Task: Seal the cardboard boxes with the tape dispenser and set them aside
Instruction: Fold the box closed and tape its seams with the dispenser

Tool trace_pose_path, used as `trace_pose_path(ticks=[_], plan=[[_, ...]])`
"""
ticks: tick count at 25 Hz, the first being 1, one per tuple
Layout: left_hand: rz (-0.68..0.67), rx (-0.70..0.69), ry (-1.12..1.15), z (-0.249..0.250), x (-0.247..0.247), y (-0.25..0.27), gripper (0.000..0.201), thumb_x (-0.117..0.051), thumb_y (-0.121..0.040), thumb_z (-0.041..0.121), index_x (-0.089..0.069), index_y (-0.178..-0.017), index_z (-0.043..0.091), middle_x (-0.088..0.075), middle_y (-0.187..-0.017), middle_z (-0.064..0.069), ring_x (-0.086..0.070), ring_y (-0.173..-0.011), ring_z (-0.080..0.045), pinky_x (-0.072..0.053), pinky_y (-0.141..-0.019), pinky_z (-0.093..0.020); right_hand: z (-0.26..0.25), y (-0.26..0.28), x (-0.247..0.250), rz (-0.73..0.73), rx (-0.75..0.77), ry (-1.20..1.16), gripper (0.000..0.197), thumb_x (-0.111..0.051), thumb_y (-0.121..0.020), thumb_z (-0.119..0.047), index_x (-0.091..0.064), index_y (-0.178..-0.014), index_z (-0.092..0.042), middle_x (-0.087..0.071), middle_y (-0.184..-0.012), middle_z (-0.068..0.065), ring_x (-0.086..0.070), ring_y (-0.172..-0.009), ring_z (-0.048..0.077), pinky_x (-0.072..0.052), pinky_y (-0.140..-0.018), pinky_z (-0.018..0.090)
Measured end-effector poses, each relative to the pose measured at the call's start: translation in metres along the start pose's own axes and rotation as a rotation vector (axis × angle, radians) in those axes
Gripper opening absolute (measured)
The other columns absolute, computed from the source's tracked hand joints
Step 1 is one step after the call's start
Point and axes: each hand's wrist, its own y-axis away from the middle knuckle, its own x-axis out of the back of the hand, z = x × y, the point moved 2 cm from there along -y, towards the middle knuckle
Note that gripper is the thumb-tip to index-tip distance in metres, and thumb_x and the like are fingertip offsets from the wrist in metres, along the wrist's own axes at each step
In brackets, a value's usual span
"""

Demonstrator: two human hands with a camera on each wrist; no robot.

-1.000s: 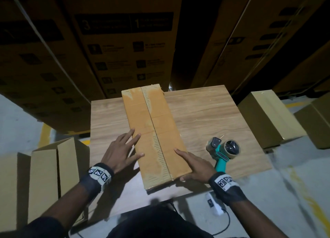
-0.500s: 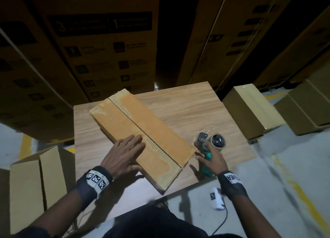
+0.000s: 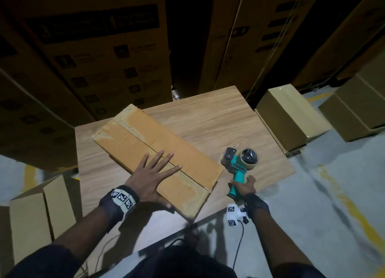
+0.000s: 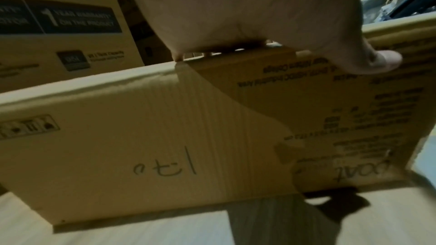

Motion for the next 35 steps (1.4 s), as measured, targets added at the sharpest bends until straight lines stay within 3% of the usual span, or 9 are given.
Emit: trace_pose_path(ticks=[4, 8, 12, 18, 22, 25, 28, 31, 35], plan=[[0.060, 0.019, 0.037, 0.023, -0.003, 0.000, 0.135, -0.033, -0.048, 0.113, 0.009, -0.159, 0.049, 0.020, -0.170, -0.003, 0.018, -0.155, -0.035, 0.004, -0.119, -0.070, -0.018, 0.001, 0.018, -0.014, 0.091, -0.142, 0.068, -0.067, -0.090, -0.007, -0.033, -0.145, -0.029, -0.061, -0.121, 0.013, -0.070, -0.085, 0.027, -0.059, -0.077, 0.045], [0.076, 0.071, 0.095, 0.053, -0.006, -0.004, 0.134, -0.030, -0.049, 0.113, 0.001, -0.161, 0.047, 0.011, -0.171, -0.006, 0.007, -0.157, -0.038, -0.003, -0.117, -0.073, -0.046, 0.027, 0.053, 0.025, 0.193, -0.155, 0.064, -0.065, -0.092, -0.011, -0.037, -0.148, -0.022, -0.055, -0.127, 0.016, -0.058, -0.089, 0.020, -0.054, -0.083, 0.045], [0.042, 0.117, 0.081, 0.082, -0.005, -0.026, 0.132, -0.024, -0.055, 0.111, 0.020, -0.158, 0.043, 0.035, -0.164, -0.008, 0.029, -0.151, -0.039, 0.016, -0.113, -0.072, -0.075, 0.067, 0.078, -0.023, 0.332, -0.265, 0.066, -0.063, -0.093, -0.010, -0.035, -0.148, -0.035, -0.057, -0.124, 0.010, -0.061, -0.098, 0.024, -0.054, -0.080, 0.041], [-0.001, 0.083, 0.042, 0.115, 0.004, -0.061, 0.127, -0.034, -0.066, 0.103, 0.025, -0.157, 0.037, 0.038, -0.162, -0.015, 0.023, -0.151, -0.046, 0.007, -0.112, -0.076, -0.119, 0.138, 0.077, -0.345, 0.509, -0.262, 0.071, -0.062, -0.090, 0.005, -0.040, -0.140, -0.040, -0.069, -0.103, 0.005, -0.067, -0.073, 0.018, -0.057, -0.062, 0.032], [-0.015, 0.034, 0.152, 0.117, 0.029, -0.060, 0.115, -0.038, -0.073, 0.097, 0.000, -0.162, 0.035, 0.001, -0.171, -0.009, 0.004, -0.157, -0.037, -0.006, -0.118, -0.067, -0.135, 0.167, 0.055, -0.480, 0.619, -0.116, 0.084, -0.062, -0.084, 0.017, -0.038, -0.139, -0.042, -0.070, -0.103, 0.002, -0.067, -0.073, 0.022, -0.059, -0.065, 0.035], [0.055, 0.082, 0.742, 0.079, 0.048, -0.040, 0.074, -0.051, -0.089, 0.076, -0.049, -0.148, 0.031, -0.052, -0.148, -0.001, -0.044, -0.140, -0.023, -0.033, -0.117, -0.048, -0.136, 0.185, 0.037, -0.499, 0.756, 0.036, 0.084, -0.065, -0.084, 0.015, -0.036, -0.135, -0.045, -0.065, -0.104, 0.003, -0.067, -0.075, 0.016, -0.060, -0.066, 0.031], [0.298, 0.362, 1.443, 0.029, 0.062, -0.006, 0.028, -0.056, -0.103, 0.044, -0.071, -0.122, 0.030, -0.072, -0.123, 0.001, -0.066, -0.116, -0.021, -0.047, -0.110, -0.052, -0.129, 0.195, 0.024, -0.438, 0.991, 0.234, 0.084, -0.071, -0.083, 0.003, -0.032, -0.139, -0.047, -0.062, -0.105, -0.013, -0.066, -0.083, 0.016, -0.059, -0.067, 0.032], [0.318, 0.477, 1.940, 0.007, 0.077, 0.024, 0.041, -0.045, -0.107, 0.042, -0.069, -0.126, 0.014, -0.072, -0.125, -0.013, -0.068, -0.118, -0.027, -0.049, -0.109, -0.046, -0.120, 0.202, 0.007, -0.353, 1.208, 0.389, 0.082, -0.074, -0.085, -0.004, -0.033, -0.144, -0.044, -0.061, -0.118, -0.017, -0.065, -0.094, 0.012, -0.058, -0.075, 0.033], [0.321, 0.459, 2.202, 0.006, 0.082, 0.040, 0.073, -0.048, -0.095, 0.063, -0.058, -0.138, 0.005, -0.066, -0.135, -0.017, -0.068, -0.120, -0.027, -0.053, -0.105, -0.041, -0.112, 0.211, -0.016, -0.222, 1.392, 0.558, 0.075, -0.071, -0.085, -0.016, -0.033, -0.145, -0.041, -0.062, -0.120, -0.009, -0.064, -0.094, 0.012, -0.061, -0.075, 0.040]])
